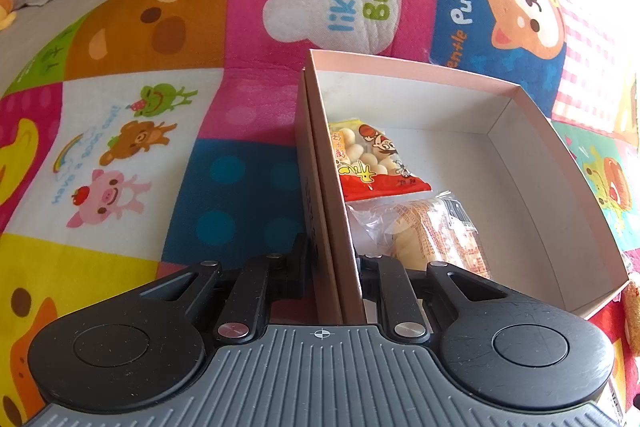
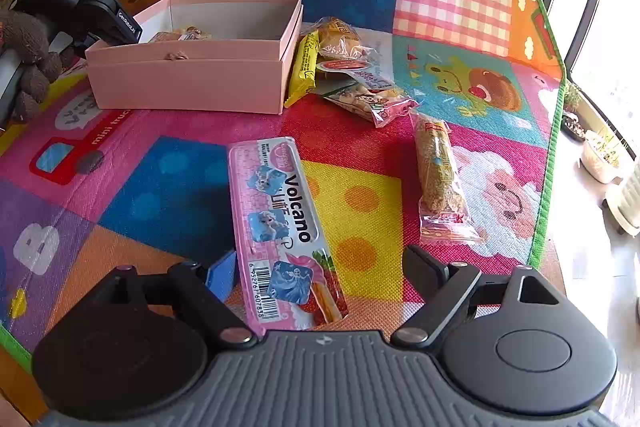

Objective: Organize objects
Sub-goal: 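Carry the Volcano pack toward the pink box with the right gripper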

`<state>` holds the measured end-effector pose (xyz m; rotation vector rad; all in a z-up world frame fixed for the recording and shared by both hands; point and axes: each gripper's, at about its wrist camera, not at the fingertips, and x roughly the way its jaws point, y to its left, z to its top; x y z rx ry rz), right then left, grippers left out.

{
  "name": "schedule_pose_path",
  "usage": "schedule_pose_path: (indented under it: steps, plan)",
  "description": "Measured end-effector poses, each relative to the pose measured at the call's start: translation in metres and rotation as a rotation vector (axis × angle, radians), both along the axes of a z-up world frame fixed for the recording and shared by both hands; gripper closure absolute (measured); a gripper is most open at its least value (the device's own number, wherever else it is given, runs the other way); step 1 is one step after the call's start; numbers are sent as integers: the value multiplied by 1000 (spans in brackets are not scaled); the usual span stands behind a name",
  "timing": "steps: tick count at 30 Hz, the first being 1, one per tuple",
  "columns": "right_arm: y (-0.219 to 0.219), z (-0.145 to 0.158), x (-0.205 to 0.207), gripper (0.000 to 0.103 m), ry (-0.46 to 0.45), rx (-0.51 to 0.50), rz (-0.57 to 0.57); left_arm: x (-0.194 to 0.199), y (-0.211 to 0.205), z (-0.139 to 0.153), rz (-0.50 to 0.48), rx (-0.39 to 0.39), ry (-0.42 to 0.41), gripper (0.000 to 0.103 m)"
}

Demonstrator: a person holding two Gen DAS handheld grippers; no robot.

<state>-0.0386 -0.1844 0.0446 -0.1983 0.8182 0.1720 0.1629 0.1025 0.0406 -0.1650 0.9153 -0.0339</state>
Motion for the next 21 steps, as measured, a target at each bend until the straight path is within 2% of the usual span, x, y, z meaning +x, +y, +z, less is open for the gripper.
schedule_pose_path:
  steps: [4, 7, 11, 16, 18, 21]
  plan:
    - [0, 1, -3, 18, 18, 26, 21, 0, 1, 0, 1, -4, 0, 85]
    - [1, 0, -3, 18, 74, 127, 57, 0, 1, 0, 1, -8, -1, 85]
    - [12, 5, -8, 18, 88, 219, 124, 0, 2, 0, -3, -13, -1, 85]
    - [23, 19, -12, 18, 7, 192, 149, 0, 3, -1, -4, -20, -3, 84]
    - [25, 24, -5, 18, -33, 143, 104, 0, 3, -1, -3, -22, -3, 84]
    - [21, 23, 10, 17, -35, 123, 44, 0, 4, -1, -5, -24, -4, 84]
